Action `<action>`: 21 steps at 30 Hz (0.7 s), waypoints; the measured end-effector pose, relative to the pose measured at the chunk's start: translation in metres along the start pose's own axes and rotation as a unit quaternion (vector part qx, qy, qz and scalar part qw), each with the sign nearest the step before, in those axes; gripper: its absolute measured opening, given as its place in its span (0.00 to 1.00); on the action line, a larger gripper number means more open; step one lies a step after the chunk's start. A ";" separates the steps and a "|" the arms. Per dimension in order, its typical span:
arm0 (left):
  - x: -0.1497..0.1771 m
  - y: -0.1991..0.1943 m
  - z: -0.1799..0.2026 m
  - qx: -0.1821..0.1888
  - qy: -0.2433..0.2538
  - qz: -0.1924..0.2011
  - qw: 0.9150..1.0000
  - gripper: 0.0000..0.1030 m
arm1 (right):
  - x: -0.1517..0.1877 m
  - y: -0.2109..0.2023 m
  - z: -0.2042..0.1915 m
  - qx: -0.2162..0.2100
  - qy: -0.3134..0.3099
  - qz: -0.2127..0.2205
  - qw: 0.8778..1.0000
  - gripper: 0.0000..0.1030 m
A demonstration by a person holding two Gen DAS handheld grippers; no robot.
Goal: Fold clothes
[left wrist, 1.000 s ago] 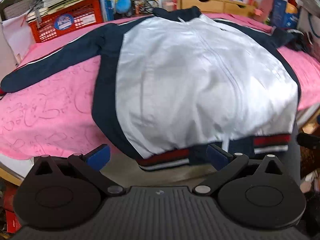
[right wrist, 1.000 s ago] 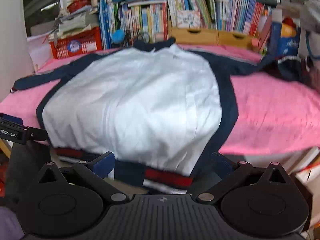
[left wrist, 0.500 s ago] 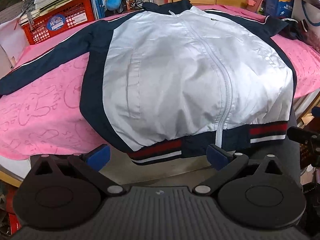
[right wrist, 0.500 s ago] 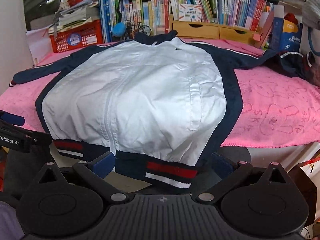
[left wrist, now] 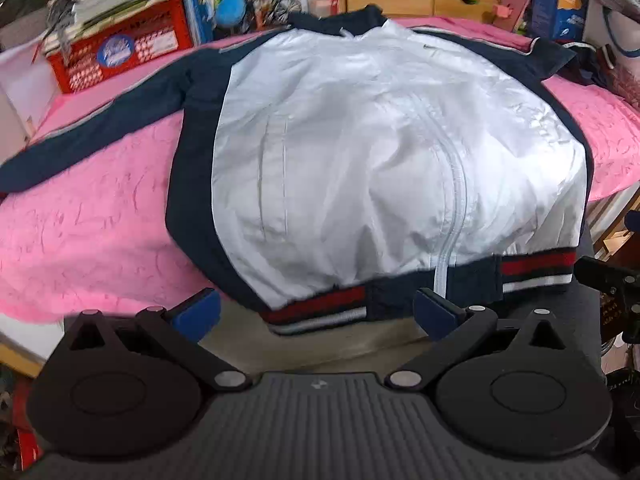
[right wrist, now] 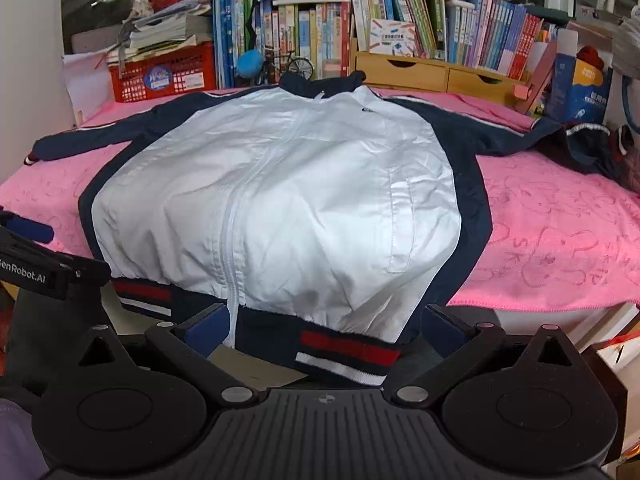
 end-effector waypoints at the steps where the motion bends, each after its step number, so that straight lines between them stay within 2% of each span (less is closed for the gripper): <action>1: -0.008 -0.001 -0.003 -0.001 0.002 0.014 1.000 1.00 | -0.005 -0.002 0.003 0.005 -0.002 0.014 1.000 1.00; 4: -0.048 0.002 -0.018 -0.018 -0.012 0.053 0.998 1.00 | -0.033 -0.006 0.033 0.033 0.004 0.086 0.996 1.00; 8: -0.096 0.027 -0.024 -0.012 -0.030 0.073 0.997 1.00 | -0.074 0.008 0.110 0.114 0.077 0.140 0.981 1.00; 12: -0.123 0.066 -0.026 -0.023 -0.039 0.054 0.997 1.00 | -0.101 0.039 0.195 0.184 0.165 0.166 0.954 1.00; 16: -0.134 0.099 -0.029 -0.044 -0.041 0.031 0.998 1.00 | -0.120 0.075 0.283 0.252 0.228 0.191 0.921 0.99; 20: -0.139 0.123 -0.034 -0.051 -0.050 0.020 0.997 1.00 | -0.135 0.112 0.364 0.341 0.240 0.180 0.891 0.99; 21: -0.141 0.127 -0.036 -0.047 -0.056 0.021 0.997 1.00 | -0.140 0.121 0.379 0.352 0.239 0.177 0.888 0.99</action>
Point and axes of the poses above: each gripper's, at about its wrist camera, not at the fingertips, and y roughly the way its jaws point, z to its right, x to its underside, the point moved 8 cm from there along y, roughly the way its jaws point, and after that the axes turned 2 degrees about -z, right-handed, at the moved point
